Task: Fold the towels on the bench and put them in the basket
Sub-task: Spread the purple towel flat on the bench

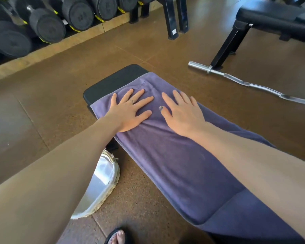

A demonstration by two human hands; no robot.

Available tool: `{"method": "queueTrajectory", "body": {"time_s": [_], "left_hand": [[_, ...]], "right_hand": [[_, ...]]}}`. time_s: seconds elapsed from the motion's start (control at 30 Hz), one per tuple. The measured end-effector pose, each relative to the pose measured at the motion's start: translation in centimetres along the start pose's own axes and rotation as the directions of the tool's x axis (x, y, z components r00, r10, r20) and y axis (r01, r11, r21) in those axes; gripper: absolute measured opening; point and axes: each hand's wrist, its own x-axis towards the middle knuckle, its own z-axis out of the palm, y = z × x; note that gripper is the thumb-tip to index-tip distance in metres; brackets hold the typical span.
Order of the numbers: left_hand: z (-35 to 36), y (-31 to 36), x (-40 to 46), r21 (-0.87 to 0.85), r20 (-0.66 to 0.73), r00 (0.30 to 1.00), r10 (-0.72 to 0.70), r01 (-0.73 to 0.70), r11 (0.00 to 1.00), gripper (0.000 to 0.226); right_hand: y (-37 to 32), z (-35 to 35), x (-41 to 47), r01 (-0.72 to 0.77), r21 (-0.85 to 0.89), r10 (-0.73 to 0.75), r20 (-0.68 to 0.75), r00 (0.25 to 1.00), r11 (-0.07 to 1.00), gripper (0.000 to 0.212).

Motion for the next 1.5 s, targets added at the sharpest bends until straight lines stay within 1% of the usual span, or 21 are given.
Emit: {"method": "queueTrajectory", "body": {"time_s": [0.03, 0.1, 0.2, 0.27, 0.33, 0.4, 0.43, 0.53, 0.63, 0.7, 0.77, 0.93, 1.0, 1.07, 1.13, 1.17, 1.2, 1.27, 1.33, 1.37, 1.5], "left_hand": [[0.1, -0.1, 0.0, -0.006, -0.013, 1.000, -0.009, 0.009, 1.000, 0.059], [0.1, -0.1, 0.1, -0.016, -0.025, 0.999, -0.044, 0.044, 0.999, 0.059], [-0.1, 0.4, 0.0, -0.019, 0.003, 0.995, -0.101, 0.101, 0.995, 0.060], [-0.4, 0.7, -0.1, 0.000, 0.041, 0.989, -0.142, 0.142, 0.990, 0.062], [-1.0, 1.0, -0.5, 0.074, 0.073, 0.978, -0.194, 0.188, 0.979, 0.065], [-1.8, 2.1, -1.6, 0.159, 0.031, 0.971, -0.236, 0.229, 0.960, 0.069], [-2.3, 3.2, -2.3, 0.158, -0.008, 0.971, -0.240, 0.238, 0.958, 0.069], [-3.2, 8.1, -5.2, 0.039, -0.040, 0.990, -0.138, 0.139, 0.990, 0.067], [-3.0, 13.7, -8.8, -0.059, 0.038, 0.999, 0.038, -0.035, 0.998, 0.065], [-2.7, 16.9, -11.3, -0.058, 0.128, 0.983, 0.130, -0.123, 0.991, 0.064], [-2.2, 19.4, -13.7, -0.051, 0.180, 0.968, 0.175, -0.168, 0.984, 0.062], [-2.0, 22.4, -17.9, -0.075, 0.220, 0.967, 0.132, -0.119, 0.990, 0.062], [-2.2, 22.9, -19.1, -0.091, 0.259, 0.959, 0.115, -0.095, 0.991, 0.064], [-2.3, 23.3, -20.0, -0.088, 0.287, 0.951, 0.117, -0.095, 0.992, 0.065], [-2.3, 23.6, -20.6, -0.084, 0.295, 0.949, 0.111, -0.090, 0.992, 0.066], [-2.3, 23.8, -20.8, -0.086, 0.298, 0.949, 0.107, -0.086, 0.993, 0.066], [-2.2, 24.1, -20.9, -0.087, 0.302, 0.947, 0.107, -0.084, 0.993, 0.066], [-2.1, 24.8, -20.9, -0.079, 0.307, 0.944, 0.122, -0.102, 0.992, 0.070], [-1.8, 25.5, -20.8, -0.053, 0.309, 0.940, 0.144, -0.134, 0.990, 0.075], [-1.7, 25.8, -20.8, -0.037, 0.307, 0.939, 0.154, -0.150, 0.988, 0.076], [-1.3, 26.2, -20.7, 0.050, 0.307, 0.934, 0.184, -0.209, 0.977, 0.084]], "right_hand": [[0.0, 0.8, 0.2, -0.002, -0.009, 0.002, 0.000, 1.000, 1.000, 0.059], [0.0, 1.8, -0.3, 0.012, -0.037, -0.014, -0.072, 0.997, 0.999, 0.060], [0.2, 1.6, -1.8, 0.022, -0.020, -0.023, -0.054, 0.998, 1.000, 0.060], [0.2, 1.0, -3.9, 0.045, -0.014, -0.046, -0.097, 0.994, 0.999, 0.060], [0.1, 0.6, -7.2, 0.118, 0.009, -0.115, -0.171, 0.979, 0.993, 0.060], [0.5, 0.5, -11.1, 0.197, 0.017, -0.189, -0.200, 0.961, 0.980, 0.054], [1.0, 0.3, -12.8, 0.217, 0.016, -0.210, -0.199, 0.957, 0.976, 0.049], [2.8, -0.5, -17.1, 0.207, -0.005, -0.204, -0.199, 0.959, 0.978, 0.027], [4.3, -1.9, -20.6, 0.161, -0.016, -0.161, -0.174, 0.971, 0.987, 0.013], [5.0, -3.0, -22.5, 0.141, -0.011, -0.142, -0.123, 0.982, 0.990, 0.013], [5.5, -3.9, -24.0, 0.103, 0.043, -0.101, -0.039, 0.994, 0.994, 0.013], [6.0, -5.2, -27.1, 0.059, 0.082, -0.072, 0.170, 0.983, 0.995, 0.014], [5.7, -6.0, -28.4, -0.004, 0.184, -0.062, 0.349, 0.935, 0.983, 0.013], [5.3, -6.9, -29.7, -0.091, 0.278, -0.076, 0.535, 0.841, 0.956, 0.016], [5.0, -7.4, -30.7, -0.142, 0.303, -0.099, 0.658, 0.747, 0.942, 0.021], [5.0, -7.4, -30.9, -0.145, 0.298, -0.093, 0.658, 0.747, 0.943, 0.023], [5.2, -7.4, -30.9, -0.147, 0.297, -0.068, 0.608, 0.791, 0.944, 0.024], [6.3, -6.9, -30.2, -0.156, 0.292, 0.034, 0.382, 0.923, 0.944, 0.024], [7.7, -6.4, -29.6, -0.143, 0.286, 0.092, 0.183, 0.979, 0.947, 0.019], [8.1, -6.2, -29.6, -0.115, 0.288, 0.068, 0.169, 0.983, 0.951, 0.016], [7.9, -5.6, -30.1, 0.017, 0.272, -0.115, 0.351, 0.929, 0.962, 0.018]]}}
